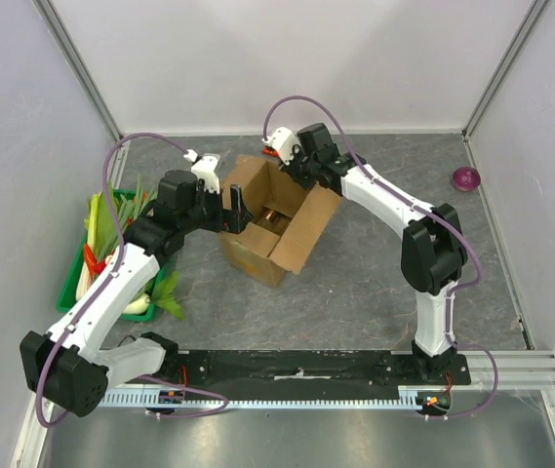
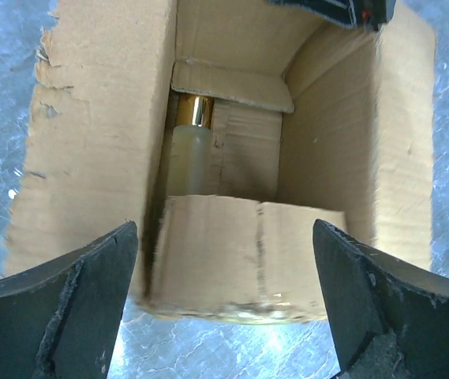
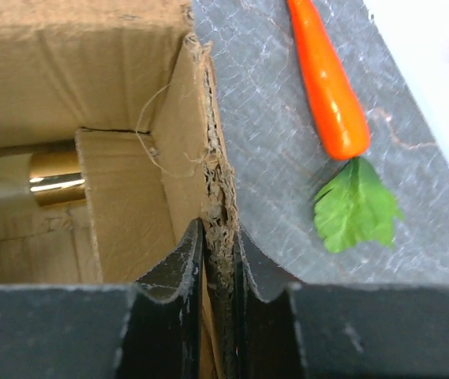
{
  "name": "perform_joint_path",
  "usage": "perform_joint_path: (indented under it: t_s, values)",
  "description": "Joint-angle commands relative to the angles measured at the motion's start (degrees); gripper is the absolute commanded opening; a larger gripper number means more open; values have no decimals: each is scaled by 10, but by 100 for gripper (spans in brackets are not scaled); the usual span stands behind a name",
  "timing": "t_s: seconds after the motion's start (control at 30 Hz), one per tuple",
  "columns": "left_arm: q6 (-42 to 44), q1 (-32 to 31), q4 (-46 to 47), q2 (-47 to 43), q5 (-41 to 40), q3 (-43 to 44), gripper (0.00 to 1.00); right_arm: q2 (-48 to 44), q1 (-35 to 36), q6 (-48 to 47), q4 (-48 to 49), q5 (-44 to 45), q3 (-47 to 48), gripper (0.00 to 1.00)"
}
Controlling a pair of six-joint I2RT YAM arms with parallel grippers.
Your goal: Unpack the express box
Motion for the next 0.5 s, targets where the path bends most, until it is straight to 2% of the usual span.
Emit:
perform_joint_path:
  t_s: [0.0,0.2,0.23,0.27,0.47]
  values:
    - [3,0,6,-23,-18,37,96,-53,-1,94,-1,34,-14,20]
    - [-24,2,-23,-4,-58,68,89,-123,2,265,-2,69,-75,14]
    - [-30,2,-28,1,-72,71,89,-146,4,284,-2,98,-87,7]
    - [-44,2,-36,4,-93,78,91,-157,11,301,1,120,-116,5]
    - [-77,5,-81,51,-116,106,89,-253,53,484,16,294,-244,6]
